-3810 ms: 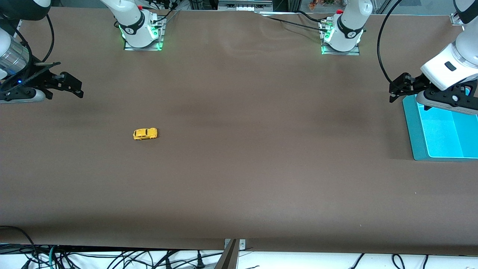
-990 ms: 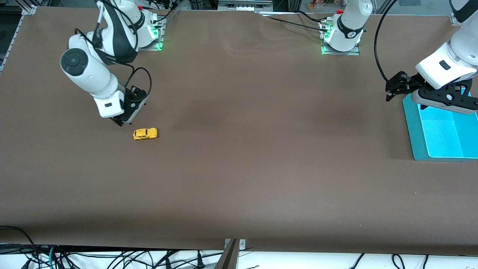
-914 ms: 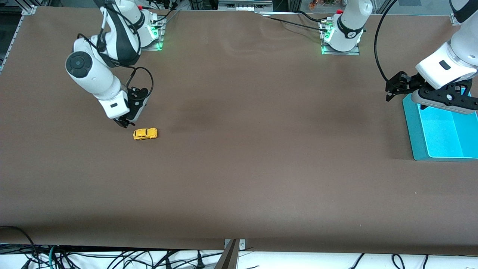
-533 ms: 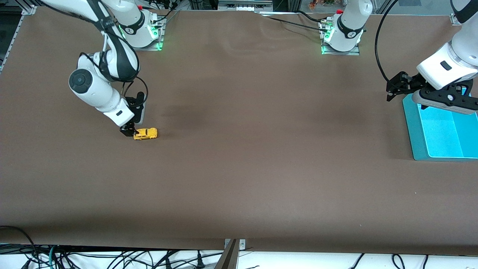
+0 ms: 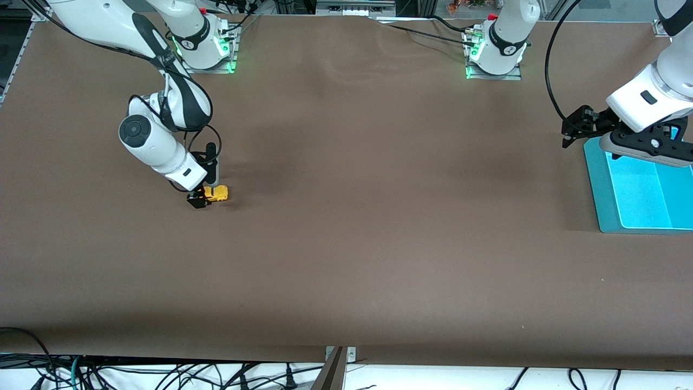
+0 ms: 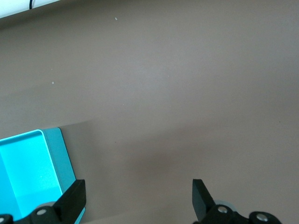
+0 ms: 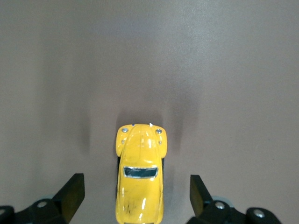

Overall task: Wind and store yellow beetle car
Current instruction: 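Close the right gripper on the yellow car's body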

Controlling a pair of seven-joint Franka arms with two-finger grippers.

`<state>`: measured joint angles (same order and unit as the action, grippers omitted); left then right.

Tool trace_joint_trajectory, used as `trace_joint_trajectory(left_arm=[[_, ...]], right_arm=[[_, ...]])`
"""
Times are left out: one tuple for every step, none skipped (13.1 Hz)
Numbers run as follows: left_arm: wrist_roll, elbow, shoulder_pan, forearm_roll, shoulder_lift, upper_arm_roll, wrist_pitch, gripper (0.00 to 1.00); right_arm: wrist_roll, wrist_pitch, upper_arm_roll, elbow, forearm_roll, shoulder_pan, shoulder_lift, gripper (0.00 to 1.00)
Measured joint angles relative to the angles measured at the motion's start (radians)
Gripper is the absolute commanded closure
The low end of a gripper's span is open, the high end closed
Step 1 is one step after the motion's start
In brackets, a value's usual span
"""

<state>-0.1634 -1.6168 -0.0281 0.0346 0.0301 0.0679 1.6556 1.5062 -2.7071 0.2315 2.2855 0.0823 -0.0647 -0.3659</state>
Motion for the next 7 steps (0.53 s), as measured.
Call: trace_joint_trajectory(left_arm=[[0.0,0.0,-0.002,0.0,0.006,0.001,0.0,0.0],[0.0,0.0,-0.005,0.0,0.013,0.003,0.0,0.0],[0.0,0.0,-0.007,0.0,0.019,0.005,0.0,0.0],[0.0,0.0,-0.008,0.0,0.022,0.005,0.0,0.0],[0.0,0.0,-0.008,0.0,0.022,0.006,0.0,0.0],[0.0,0.0,-0.008,0.0,0.022,0.008,0.0,0.0],[0.0,0.0,-0.009,0.0,0.022,0.012,0.0,0.0]], right_arm=[[0.005,-0.007,0.0,-0.001,0.0,-0.003,-0.007,0.32],[0.008,-0.014,0.0,-0.001,0.0,-0.006,-0.012,0.51],[0.01,-0.017,0.0,-0.001,0.001,-0.01,-0.015,0.66],[0.012,-0.018,0.0,-0.001,0.001,-0.013,-0.017,0.81],[0.012,-0.018,0.0,-0.001,0.001,-0.014,-0.017,0.94],[0.012,-0.018,0.0,-0.001,0.001,-0.014,-0.017,1.0],[0.012,-0.018,0.0,-0.003,0.001,-0.014,-0.015,1.0]])
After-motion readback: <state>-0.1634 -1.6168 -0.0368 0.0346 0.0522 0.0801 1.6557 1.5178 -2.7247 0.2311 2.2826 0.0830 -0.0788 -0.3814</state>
